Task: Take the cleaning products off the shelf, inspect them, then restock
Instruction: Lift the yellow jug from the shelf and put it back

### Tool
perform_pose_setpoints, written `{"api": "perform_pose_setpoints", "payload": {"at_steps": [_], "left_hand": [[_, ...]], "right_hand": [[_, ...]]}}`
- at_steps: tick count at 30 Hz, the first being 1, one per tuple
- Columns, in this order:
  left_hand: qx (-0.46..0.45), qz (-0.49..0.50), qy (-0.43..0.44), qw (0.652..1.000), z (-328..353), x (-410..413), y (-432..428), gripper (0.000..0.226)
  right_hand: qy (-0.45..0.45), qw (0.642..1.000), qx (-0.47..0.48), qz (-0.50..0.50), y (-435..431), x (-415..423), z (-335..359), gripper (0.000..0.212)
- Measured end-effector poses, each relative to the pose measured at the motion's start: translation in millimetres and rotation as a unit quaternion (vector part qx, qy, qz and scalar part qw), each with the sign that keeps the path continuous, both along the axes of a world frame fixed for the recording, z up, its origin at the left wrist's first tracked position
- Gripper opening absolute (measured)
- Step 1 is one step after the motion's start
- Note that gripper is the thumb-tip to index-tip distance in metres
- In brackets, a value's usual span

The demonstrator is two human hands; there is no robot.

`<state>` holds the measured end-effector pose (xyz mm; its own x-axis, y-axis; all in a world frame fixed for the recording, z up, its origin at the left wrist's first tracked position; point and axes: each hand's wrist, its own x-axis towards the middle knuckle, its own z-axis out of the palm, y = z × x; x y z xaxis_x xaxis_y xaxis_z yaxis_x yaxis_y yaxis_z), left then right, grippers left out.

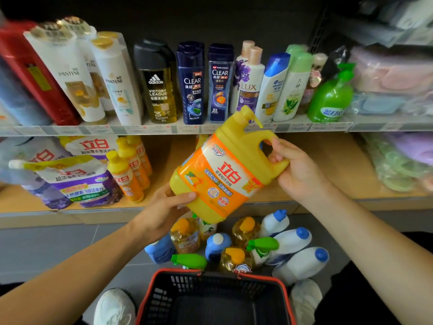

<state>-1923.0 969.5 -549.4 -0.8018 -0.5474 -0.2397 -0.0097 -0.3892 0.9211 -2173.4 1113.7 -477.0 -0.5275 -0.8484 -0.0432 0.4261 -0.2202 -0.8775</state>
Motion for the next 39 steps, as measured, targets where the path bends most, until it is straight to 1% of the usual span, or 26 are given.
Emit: {"api": "perform_pose_setpoints", "payload": {"at_steps": [1,4,6,8,10,12,13,14,15,17,18,19,21,22,24,25,26,27,28,29,30,31,33,34,37,39], "left_hand": [[0.000,0.009,0.010,1.000,2.5,0.1,-1.3,0.102],[-0.020,0.021,0.046,0.999,12.4,-1.5,-9.0,0.093],[-0.041,0.052,0.054,0.996,20.7,-2.4,-14.4,0.094],[-0.067,0.085,0.056,0.993,29.2,-2.0,-17.5,0.093],[-0.093,0.102,0.057,0.989,36.7,-1.4,-18.2,0.098],[-0.132,0.126,0.048,0.982,43.8,-1.5,-19.2,0.095],[-0.155,0.142,0.044,0.977,47.1,-1.5,-20.0,0.089],[-0.178,0.156,0.039,0.971,50.4,-1.2,-21.4,0.083],[-0.206,0.167,0.030,0.964,53.4,-0.5,-22.9,0.079],[-0.275,0.168,-0.006,0.947,57.3,1.9,-24.2,0.077],[-0.309,0.161,-0.027,0.937,57.6,3.4,-23.5,0.078],[-0.337,0.153,-0.044,0.928,57.3,4.3,-21.9,0.078],[-0.373,0.127,-0.052,0.918,55.6,4.6,-16.7,0.078],[-0.388,0.109,-0.048,0.914,54.9,3.7,-13.8,0.078],[-0.411,0.076,-0.042,0.908,54.3,0.4,-7.8,0.077],[-0.417,0.062,-0.041,0.906,54.1,-1.5,-4.8,0.077],[-0.422,0.049,-0.037,0.905,53.5,-3.2,-1.8,0.077],[-0.425,0.038,-0.030,0.904,52.9,-4.6,0.8,0.076],[-0.427,0.028,-0.021,0.904,52.4,-5.4,3.4,0.076],[-0.426,0.020,-0.012,0.904,52.3,-5.9,5.6,0.076],[-0.424,0.013,-0.003,0.906,52.7,-5.9,7.3,0.076],[-0.424,0.003,0.005,0.906,53.8,-5.8,8.6,0.076],[-0.439,-0.020,0.018,0.898,58.7,-7.1,10.7,0.075],[-0.453,-0.027,0.024,0.891,61.5,-8.7,11.8,0.070],[-0.505,-0.032,0.048,0.861,65.2,-14.7,15.8,0.043],[-0.526,-0.018,0.050,0.849,62.4,-16.1,20.3,0.034]], "right_hand": [[0.014,1.000,0.002,0.010,0.4,0.2,-0.3,0.025],[0.046,0.998,0.035,-0.002,1.9,-3.1,-7.1,0.023],[0.041,0.997,0.071,-0.010,2.4,-4.6,-13.2,0.029],[0.034,0.995,0.091,-0.006,2.3,-4.4,-19.3,0.026],[0.026,0.993,0.117,0.003,1.8,-1.7,-22.9,0.027],[0.039,0.984,0.175,0.004,2.6,0.4,-26.1,0.026],[0.058,0.976,0.208,-0.006,3.2,1.8,-26.7,0.025],[0.097,0.966,0.237,-0.033,4.0,2.0,-26.8,0.023],[0.159,0.951,0.254,-0.080,5.4,1.0,-26.2,0.021],[0.309,0.901,0.243,-0.180,8.3,-2.1,-23.1,0.022],[0.375,0.878,0.223,-0.197,9.5,-2.6,-20.7,0.026],[0.428,0.862,0.198,-0.186,9.9,-0.9,-18.3,0.030],[0.516,0.837,0.150,-0.105,8.5,7.2,-15.9,0.048],[0.560,0.815,0.142,-0.051,6.5,13.8,-16.2,0.063],[0.638,0.750,0.166,0.052,0.7,27.6,-21.3,0.097],[0.661,0.722,0.182,0.092,-2.7,33.3,-24.8,0.108],[0.662,0.713,0.193,0.126,-5.8,38.0,-28.4,0.116],[0.641,0.726,0.196,0.154,-7.9,41.3,-31.2,0.119],[0.602,0.756,0.190,0.173,-9.4,43.0,-32.8,0.116],[0.568,0.784,0.175,0.181,-9.7,42.9,-34.0,0.111],[0.546,0.804,0.156,0.176,-9.0,41.6,-34.8,0.106],[0.539,0.813,0.140,0.167,-7.6,40.6,-35.2,0.102],[0.536,0.822,0.127,0.145,-3.7,41.0,-35.5,0.098],[0.534,0.825,0.129,0.133,-2.1,42.9,-35.7,0.097],[0.538,0.825,0.135,0.107,0.0,48.9,-37.6,0.097],[0.539,0.825,0.139,0.099,0.3,50.1,-38.1,0.098]]}}
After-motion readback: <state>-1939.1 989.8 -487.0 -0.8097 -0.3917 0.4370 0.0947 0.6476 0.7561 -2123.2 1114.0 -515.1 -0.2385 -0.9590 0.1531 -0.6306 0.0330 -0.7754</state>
